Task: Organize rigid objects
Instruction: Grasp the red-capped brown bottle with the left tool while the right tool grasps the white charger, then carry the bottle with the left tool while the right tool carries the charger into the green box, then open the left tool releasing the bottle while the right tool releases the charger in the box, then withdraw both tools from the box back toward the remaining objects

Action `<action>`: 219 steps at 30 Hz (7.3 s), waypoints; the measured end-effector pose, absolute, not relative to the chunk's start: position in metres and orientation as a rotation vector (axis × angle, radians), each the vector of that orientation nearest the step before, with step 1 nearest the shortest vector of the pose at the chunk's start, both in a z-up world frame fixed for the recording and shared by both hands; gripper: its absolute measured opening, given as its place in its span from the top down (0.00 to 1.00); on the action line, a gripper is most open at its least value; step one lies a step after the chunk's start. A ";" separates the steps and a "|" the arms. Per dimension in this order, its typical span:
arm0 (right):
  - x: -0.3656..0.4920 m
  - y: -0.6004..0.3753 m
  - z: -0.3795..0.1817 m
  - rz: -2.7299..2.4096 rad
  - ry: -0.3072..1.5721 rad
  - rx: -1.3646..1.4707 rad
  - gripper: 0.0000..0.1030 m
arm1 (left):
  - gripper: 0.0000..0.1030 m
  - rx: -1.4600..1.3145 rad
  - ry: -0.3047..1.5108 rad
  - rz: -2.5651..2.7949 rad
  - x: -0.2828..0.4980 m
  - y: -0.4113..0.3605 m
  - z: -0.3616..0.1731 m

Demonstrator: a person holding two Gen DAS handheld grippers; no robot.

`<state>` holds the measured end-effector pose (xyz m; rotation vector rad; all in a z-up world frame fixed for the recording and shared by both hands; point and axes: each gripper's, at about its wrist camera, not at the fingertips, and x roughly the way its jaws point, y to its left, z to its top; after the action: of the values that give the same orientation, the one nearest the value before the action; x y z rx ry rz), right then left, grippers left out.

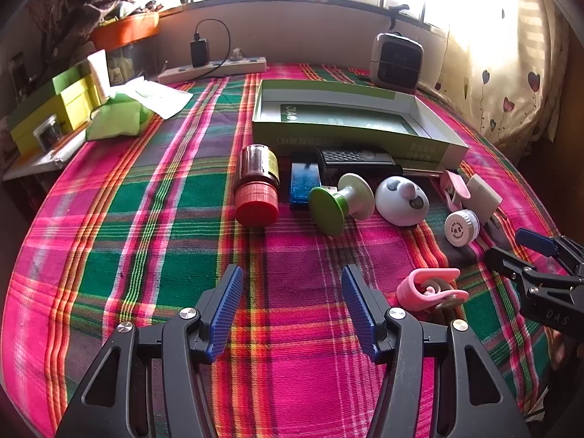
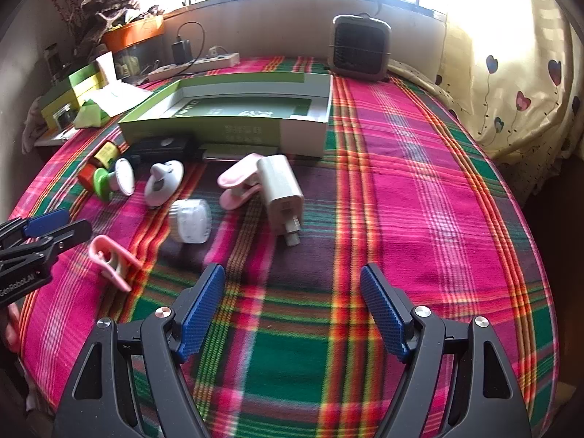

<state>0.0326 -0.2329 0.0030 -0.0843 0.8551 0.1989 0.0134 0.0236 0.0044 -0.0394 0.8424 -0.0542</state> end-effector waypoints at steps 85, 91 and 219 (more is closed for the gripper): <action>0.128 -0.217 0.062 0.348 0.813 -0.094 0.79 | 0.70 -0.142 0.822 -0.172 0.144 0.038 0.069; 0.138 -0.220 0.075 0.369 0.800 -0.064 0.79 | 0.70 -0.135 0.830 -0.179 0.155 0.035 0.068; 0.032 -0.133 0.013 0.819 0.847 -0.188 0.54 | 0.62 -0.190 0.819 -0.146 0.017 0.062 0.035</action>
<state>0.0319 -0.1330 0.0127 -0.1879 0.8468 0.8192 0.0172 0.0622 0.0346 -0.1901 0.8189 -0.1458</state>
